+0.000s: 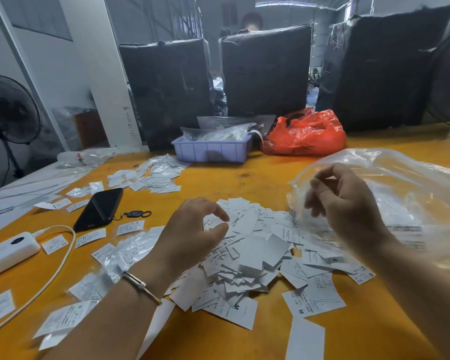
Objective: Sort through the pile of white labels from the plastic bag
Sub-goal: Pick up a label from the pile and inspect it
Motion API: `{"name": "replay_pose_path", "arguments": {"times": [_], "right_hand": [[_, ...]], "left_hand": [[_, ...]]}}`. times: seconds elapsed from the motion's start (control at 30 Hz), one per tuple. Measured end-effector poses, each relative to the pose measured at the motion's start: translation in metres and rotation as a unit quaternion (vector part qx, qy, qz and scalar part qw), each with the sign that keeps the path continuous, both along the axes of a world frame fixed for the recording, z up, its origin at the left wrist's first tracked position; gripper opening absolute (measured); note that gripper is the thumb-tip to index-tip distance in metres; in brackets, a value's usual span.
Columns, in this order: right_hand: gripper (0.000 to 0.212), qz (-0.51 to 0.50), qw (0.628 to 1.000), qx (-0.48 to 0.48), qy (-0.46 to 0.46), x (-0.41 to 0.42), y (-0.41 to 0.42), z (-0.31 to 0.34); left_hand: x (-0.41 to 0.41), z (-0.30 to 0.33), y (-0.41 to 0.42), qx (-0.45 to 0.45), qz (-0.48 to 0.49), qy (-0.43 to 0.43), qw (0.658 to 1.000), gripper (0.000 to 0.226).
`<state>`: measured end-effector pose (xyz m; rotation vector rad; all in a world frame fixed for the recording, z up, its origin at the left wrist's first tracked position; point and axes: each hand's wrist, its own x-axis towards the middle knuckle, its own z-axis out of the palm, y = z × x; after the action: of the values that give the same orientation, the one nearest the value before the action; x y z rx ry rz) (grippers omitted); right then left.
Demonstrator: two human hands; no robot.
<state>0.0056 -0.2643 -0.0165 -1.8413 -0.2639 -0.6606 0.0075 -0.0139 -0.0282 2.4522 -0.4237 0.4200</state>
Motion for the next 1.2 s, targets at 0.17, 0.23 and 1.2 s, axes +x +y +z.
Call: {"name": "replay_pose_path", "arguments": {"times": [0.17, 0.23, 1.2], "right_hand": [[0.003, 0.224, 0.953, 0.172, 0.110, -0.017, 0.028, -0.003], [0.002, 0.260, 0.944, 0.171, 0.107, -0.021, 0.038, -0.006], [0.028, -0.321, 0.806, -0.465, 0.176, 0.011, -0.036, -0.007]], "left_hand": [[-0.006, 0.007, -0.010, -0.136, -0.108, 0.129, 0.976, 0.054], [-0.009, 0.009, -0.015, -0.188, -0.155, 0.204, 0.948, 0.069], [-0.013, 0.016, -0.008, -0.277, -0.092, 0.194, 0.937, 0.020]]}}
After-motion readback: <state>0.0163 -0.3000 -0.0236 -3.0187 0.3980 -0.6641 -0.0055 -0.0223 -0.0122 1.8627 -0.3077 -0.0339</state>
